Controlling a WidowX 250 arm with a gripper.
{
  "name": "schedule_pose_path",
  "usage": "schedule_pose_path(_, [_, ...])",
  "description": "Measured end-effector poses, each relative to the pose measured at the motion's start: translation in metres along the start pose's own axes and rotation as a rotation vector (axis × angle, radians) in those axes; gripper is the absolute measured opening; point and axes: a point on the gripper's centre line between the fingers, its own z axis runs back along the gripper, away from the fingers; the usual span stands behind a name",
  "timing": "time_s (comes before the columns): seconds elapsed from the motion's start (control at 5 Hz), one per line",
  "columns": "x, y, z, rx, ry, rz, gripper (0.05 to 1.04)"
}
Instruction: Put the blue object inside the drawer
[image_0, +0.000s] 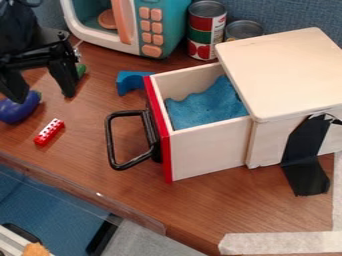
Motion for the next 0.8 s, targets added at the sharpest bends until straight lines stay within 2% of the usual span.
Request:
schedule_pose_path(0.2, [-0.002,0.0,-0.003,-0.002,0.015,-0.002,1.0])
schedule_pose_path(0.4, [0.002,0.032,-0.022,0.037,0.074,0.005,1.0])
schedule_pose_path(0.6, [0.013,0.061,-0.038,0.083,0.071,-0.024,0.999])
schedule_pose_path(0.8, [0.026,0.094,-0.059,0.133,0.091,-0.072,1.0])
